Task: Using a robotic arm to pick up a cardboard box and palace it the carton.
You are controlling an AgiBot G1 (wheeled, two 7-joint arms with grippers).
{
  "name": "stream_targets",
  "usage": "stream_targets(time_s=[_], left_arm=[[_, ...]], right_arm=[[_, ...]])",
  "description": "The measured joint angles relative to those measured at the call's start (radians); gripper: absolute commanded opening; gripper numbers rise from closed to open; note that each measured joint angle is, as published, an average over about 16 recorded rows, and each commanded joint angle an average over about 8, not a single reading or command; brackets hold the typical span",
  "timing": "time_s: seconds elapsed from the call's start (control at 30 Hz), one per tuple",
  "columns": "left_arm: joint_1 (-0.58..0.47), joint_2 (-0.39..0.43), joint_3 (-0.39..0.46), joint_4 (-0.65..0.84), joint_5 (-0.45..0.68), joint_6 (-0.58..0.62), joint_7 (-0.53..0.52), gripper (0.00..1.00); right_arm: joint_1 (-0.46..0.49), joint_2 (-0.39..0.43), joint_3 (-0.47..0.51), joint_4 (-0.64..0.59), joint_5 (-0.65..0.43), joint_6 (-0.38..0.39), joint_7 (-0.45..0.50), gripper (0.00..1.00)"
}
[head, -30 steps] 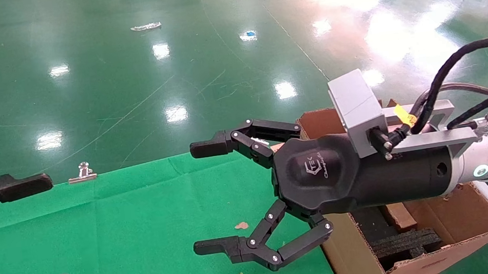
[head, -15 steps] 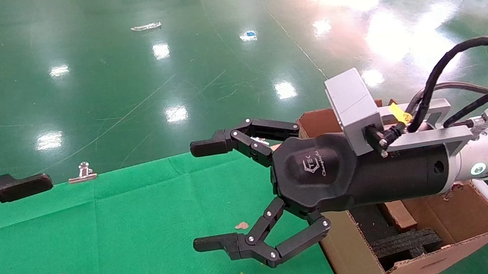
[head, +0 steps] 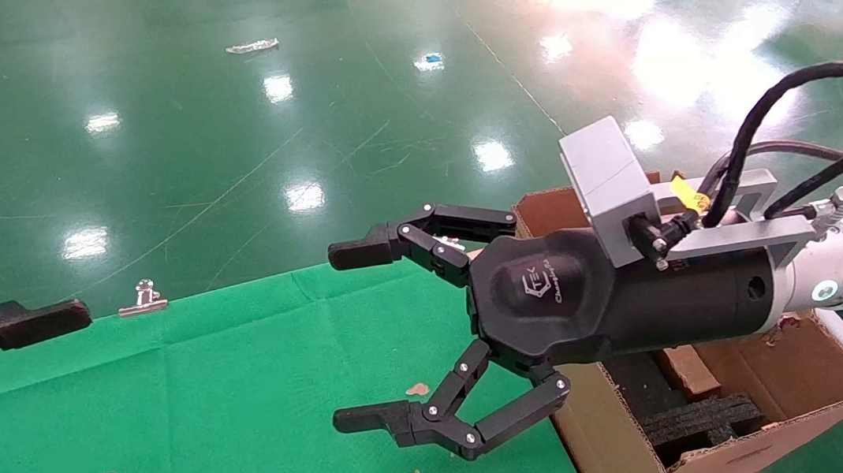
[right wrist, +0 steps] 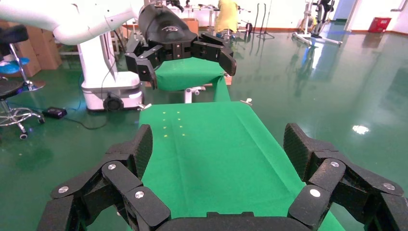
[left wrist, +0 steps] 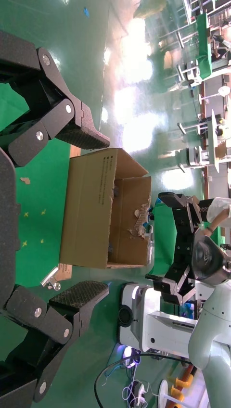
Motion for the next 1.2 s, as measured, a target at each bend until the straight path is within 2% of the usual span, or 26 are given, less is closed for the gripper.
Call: stream_targets(time_s=[1.2], left_arm=[[0.0, 0.0, 0.0, 0.0, 0.0, 0.0, 0.0, 1.0]], right_arm=[[0.002, 0.0, -0.002, -0.002, -0.001, 0.0, 0.0, 1.0]])
